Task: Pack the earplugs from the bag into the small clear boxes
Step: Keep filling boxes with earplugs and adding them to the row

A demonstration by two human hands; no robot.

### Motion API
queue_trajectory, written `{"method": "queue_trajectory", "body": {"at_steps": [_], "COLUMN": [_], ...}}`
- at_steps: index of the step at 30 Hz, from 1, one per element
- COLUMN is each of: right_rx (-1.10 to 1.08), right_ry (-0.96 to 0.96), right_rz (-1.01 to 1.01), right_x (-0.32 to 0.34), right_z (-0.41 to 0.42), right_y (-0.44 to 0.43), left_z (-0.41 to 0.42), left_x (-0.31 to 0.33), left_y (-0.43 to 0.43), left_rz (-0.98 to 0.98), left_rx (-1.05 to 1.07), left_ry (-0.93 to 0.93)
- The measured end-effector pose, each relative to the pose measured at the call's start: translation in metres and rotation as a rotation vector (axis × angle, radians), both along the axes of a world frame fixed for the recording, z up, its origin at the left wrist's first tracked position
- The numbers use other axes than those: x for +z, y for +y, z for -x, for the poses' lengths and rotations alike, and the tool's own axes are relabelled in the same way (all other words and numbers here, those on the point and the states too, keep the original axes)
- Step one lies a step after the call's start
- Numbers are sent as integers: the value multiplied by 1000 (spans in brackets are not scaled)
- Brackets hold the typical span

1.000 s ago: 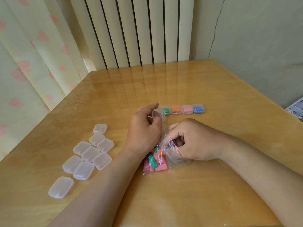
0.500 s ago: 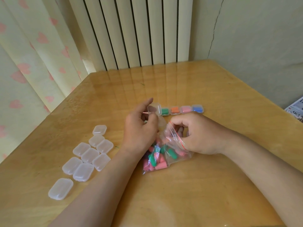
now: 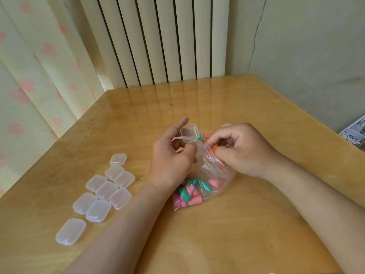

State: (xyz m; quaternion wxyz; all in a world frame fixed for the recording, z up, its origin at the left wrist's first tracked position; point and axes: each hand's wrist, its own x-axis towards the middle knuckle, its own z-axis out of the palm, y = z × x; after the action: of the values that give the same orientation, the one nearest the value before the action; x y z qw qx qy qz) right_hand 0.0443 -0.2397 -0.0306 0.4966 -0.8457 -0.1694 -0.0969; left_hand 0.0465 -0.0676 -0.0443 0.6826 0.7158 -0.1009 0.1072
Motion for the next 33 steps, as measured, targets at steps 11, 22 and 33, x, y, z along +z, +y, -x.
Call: {"method": "queue_trajectory", "body": {"at_steps": [11, 22, 33], "right_rx": [-18, -84, -107], "right_ry": [-47, -91, -103], "right_rz": [-232, -66, -17], "right_x": [4, 0, -7], "right_z": [1, 1, -2], "right_y": [1, 2, 5], "left_z": [0, -1, 2], "left_x": [0, 1, 2], "left_y": [-3, 1, 2], "left_rz": [9, -18, -34], "left_rx": [-56, -75, -108], "left_ry": [-10, 113, 128]}}
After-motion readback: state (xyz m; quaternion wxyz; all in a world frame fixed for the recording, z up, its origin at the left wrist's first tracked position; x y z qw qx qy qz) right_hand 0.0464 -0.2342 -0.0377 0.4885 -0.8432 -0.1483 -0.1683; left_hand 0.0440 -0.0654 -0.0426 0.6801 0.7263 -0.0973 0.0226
